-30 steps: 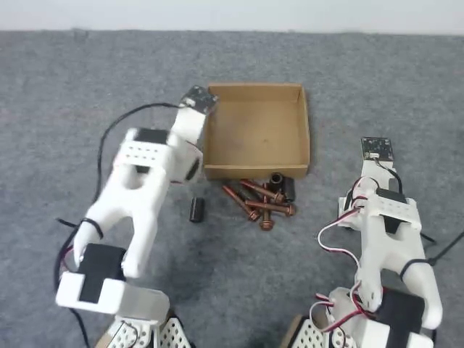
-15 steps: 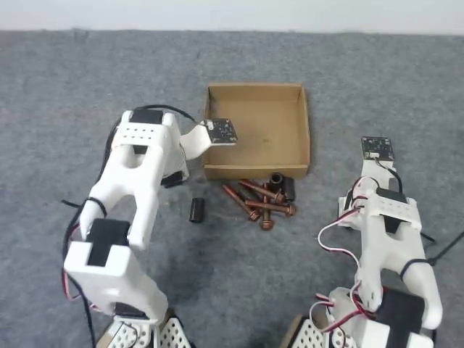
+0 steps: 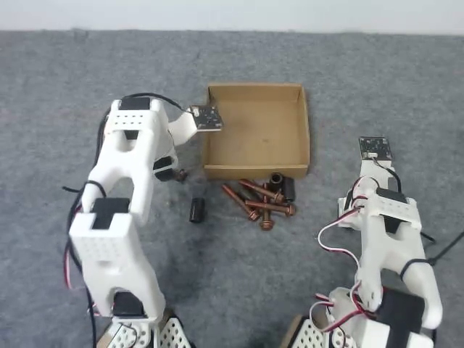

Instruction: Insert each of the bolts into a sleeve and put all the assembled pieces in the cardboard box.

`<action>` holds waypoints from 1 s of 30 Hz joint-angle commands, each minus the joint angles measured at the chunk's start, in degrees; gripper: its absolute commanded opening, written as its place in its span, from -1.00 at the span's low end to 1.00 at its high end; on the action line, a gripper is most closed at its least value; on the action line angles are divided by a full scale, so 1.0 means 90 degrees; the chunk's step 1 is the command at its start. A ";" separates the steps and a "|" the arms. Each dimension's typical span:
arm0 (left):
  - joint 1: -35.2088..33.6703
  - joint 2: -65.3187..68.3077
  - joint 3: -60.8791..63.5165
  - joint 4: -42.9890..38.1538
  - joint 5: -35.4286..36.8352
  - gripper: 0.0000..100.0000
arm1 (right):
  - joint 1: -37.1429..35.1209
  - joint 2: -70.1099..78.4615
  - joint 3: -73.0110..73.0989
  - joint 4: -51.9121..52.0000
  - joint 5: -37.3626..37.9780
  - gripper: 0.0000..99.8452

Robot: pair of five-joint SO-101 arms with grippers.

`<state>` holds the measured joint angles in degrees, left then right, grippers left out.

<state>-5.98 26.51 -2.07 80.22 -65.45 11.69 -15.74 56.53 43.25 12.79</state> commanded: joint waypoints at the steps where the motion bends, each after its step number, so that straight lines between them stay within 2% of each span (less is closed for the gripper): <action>1: -0.0010 0.0313 -0.0747 0.0029 -0.0156 -0.77 | 0.0063 -0.0015 -0.0430 -0.0015 0.0117 -0.99; 8: 0.0332 0.0996 -0.1255 0.0068 0.0313 -0.79 | 0.0063 -0.0015 -0.0440 -0.0015 0.0147 -0.99; 12: 0.0801 0.1006 -0.1265 0.0205 0.0908 -0.99 | -0.0063 -0.0015 -0.0440 -0.0015 0.0332 -0.99; 16: 0.1309 0.1026 -0.1529 0.0869 0.2540 -0.98 | -0.0063 -0.0015 -0.0440 -0.0015 0.0332 -0.99; 19: 0.1485 0.1016 -0.1714 0.1094 0.4396 -0.98 | -0.0063 -0.0015 -0.0440 -0.0015 0.0332 -0.99; 22: 0.1270 0.1006 -0.1773 0.1114 0.6232 -0.98 | -0.0063 -0.0015 -0.0440 -0.0015 0.0332 -0.99; 24: 0.0918 0.1026 -0.1734 0.1114 0.7179 -0.98 | -0.0063 -0.0015 -0.0440 -0.0015 0.0332 -0.99; 26: 0.0576 0.1045 -0.1734 0.1074 0.7707 -0.98 | -0.0063 -0.0015 -0.0440 -0.0015 0.0332 -0.99; 30: 0.0029 0.0987 -0.1538 0.0772 0.8127 -0.98 | -0.0063 -0.0015 -0.0430 -0.0015 0.0332 -0.99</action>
<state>-1.76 36.62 -15.08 89.45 3.21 11.69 -15.74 56.53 43.25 14.90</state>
